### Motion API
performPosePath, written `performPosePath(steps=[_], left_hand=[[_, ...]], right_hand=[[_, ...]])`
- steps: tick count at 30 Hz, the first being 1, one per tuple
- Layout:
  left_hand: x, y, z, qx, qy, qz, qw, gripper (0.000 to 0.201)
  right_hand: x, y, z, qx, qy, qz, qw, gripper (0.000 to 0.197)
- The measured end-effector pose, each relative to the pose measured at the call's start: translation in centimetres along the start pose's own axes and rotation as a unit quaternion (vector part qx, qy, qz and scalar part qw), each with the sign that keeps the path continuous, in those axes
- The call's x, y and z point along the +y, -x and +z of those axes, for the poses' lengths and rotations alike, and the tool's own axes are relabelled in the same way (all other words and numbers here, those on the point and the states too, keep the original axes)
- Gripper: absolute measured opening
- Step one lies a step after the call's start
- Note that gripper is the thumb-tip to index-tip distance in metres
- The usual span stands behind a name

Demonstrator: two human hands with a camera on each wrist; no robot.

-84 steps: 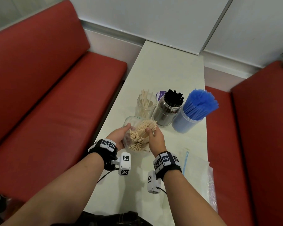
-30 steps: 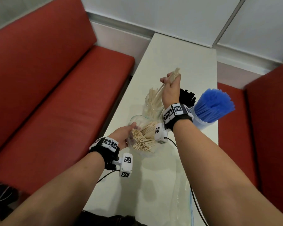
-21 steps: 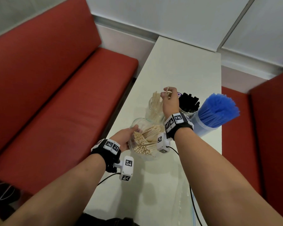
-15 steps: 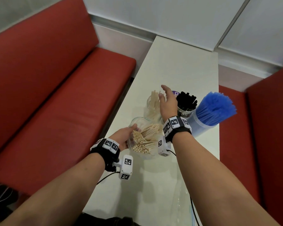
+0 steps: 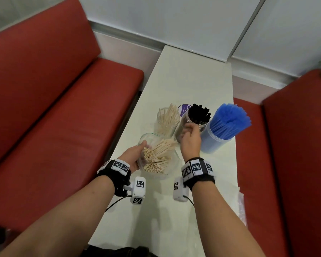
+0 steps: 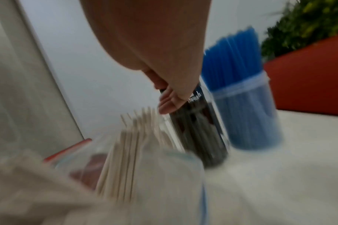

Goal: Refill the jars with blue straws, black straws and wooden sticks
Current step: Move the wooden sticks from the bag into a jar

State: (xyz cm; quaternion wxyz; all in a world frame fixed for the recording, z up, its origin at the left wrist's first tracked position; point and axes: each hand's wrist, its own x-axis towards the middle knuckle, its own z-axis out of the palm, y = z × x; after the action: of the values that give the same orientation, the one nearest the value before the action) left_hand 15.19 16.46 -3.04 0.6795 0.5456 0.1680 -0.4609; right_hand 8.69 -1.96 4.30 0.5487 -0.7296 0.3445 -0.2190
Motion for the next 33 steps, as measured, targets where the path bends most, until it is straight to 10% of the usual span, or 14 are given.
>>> performPosePath(steps=[3, 8, 16, 28, 33], left_hand=[[-0.3, 0.1, 0.3, 0.000, 0.009, 0.000, 1.000, 0.036], [-0.8, 0.7, 1.0, -0.016, -0.022, 0.006, 1.000, 0.040], [-0.7, 0.6, 1.1, -0.033, -0.021, -0.006, 0.999, 0.057], [-0.1, 1.9, 1.5, -0.018, 0.001, -0.003, 1.000, 0.051], [-0.2, 1.9, 1.4, -0.020, 0.004, -0.004, 1.000, 0.051]], right_hand=[[3.2, 3.0, 0.3, 0.018, -0.026, 0.066, 0.997, 0.035], [6.1, 5.6, 2.1, -0.142, -0.009, 0.070, 0.987, 0.058], [6.3, 5.8, 3.0, -0.093, 0.159, -0.050, 0.982, 0.060], [6.9, 8.2, 3.6, -0.054, 0.128, -0.142, 0.980, 0.041], [7.3, 7.9, 3.2, -0.138, 0.010, 0.024, 0.990, 0.055]])
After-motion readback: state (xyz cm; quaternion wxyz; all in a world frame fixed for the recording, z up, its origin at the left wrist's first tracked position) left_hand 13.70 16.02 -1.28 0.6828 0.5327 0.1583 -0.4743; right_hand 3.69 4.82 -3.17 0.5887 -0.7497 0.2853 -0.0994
